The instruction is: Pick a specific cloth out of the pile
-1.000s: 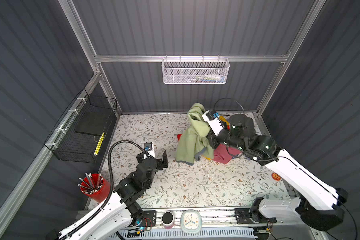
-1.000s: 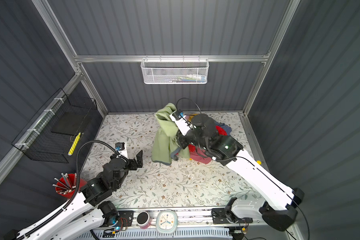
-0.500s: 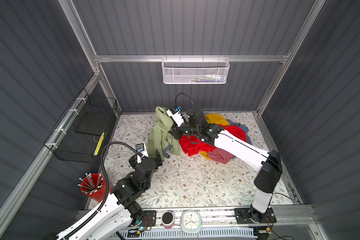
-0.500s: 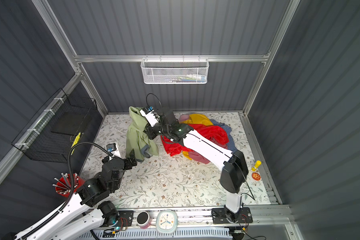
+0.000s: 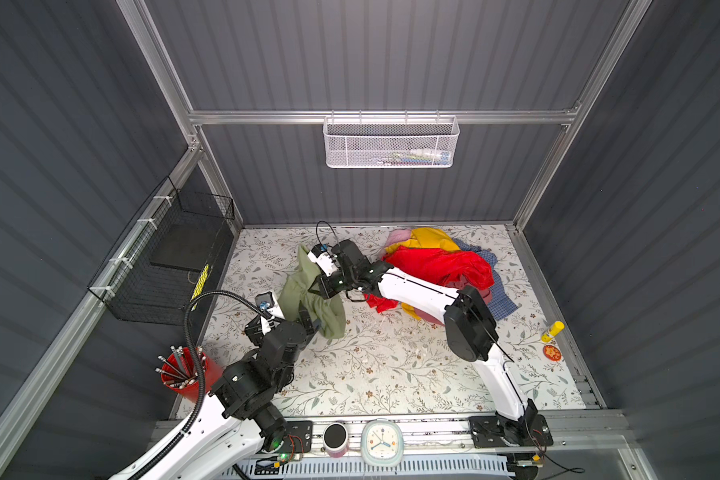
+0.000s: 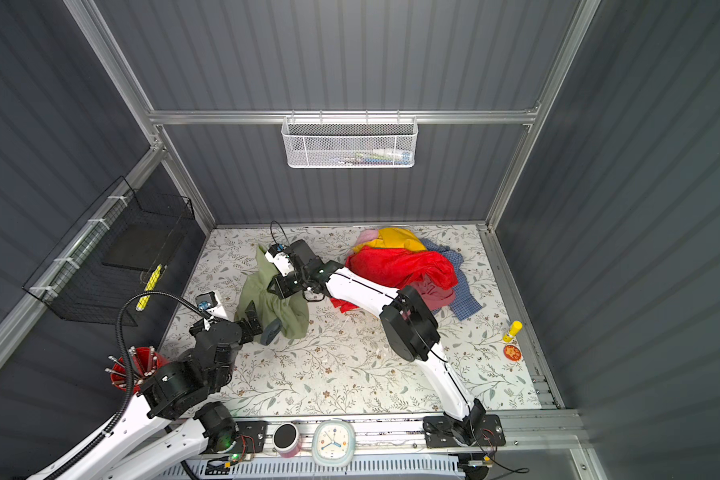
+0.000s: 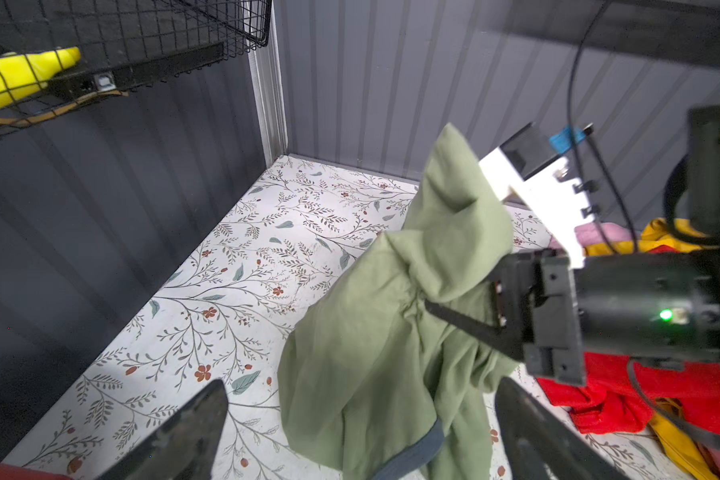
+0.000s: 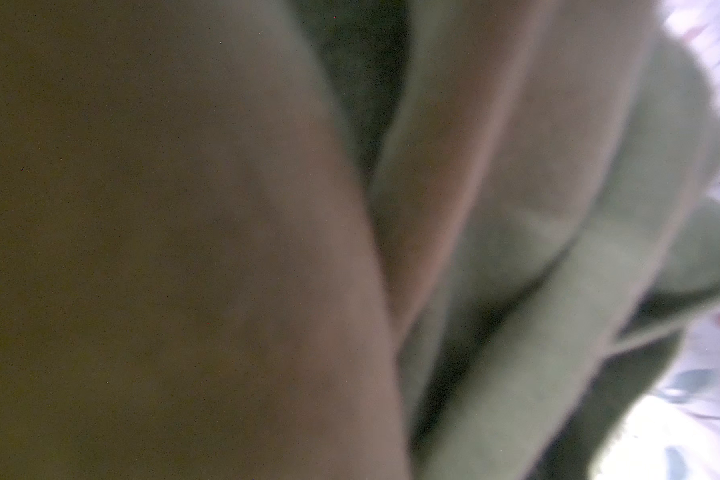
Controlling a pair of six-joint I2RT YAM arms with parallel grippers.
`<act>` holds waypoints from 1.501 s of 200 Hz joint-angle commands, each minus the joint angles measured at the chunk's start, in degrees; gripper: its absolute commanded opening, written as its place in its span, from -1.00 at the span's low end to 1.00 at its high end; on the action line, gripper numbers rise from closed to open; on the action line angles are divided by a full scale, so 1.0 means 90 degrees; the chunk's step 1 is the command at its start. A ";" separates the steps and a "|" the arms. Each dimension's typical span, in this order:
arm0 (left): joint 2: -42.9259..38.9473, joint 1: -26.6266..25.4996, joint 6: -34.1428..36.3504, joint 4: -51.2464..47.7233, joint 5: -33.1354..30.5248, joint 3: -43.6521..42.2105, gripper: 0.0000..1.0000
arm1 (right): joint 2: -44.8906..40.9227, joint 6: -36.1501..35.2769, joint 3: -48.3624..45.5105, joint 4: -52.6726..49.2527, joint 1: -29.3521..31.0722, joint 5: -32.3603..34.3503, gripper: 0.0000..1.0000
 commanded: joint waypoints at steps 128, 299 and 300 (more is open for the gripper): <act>0.1016 -0.0036 -0.1259 -0.1564 -0.0322 0.0792 1.00 | -0.0222 0.0384 -0.0182 -0.1056 -0.0154 0.0197 0.27; 0.3754 0.1472 0.0951 -0.0171 0.2262 0.1389 1.00 | -0.6256 -0.0331 -0.5972 -0.0508 -0.0875 0.2468 0.98; 0.3785 0.1475 0.0974 -0.0164 0.2283 0.1397 1.00 | -0.6289 -0.0333 -0.5998 -0.0519 -0.0886 0.2472 0.98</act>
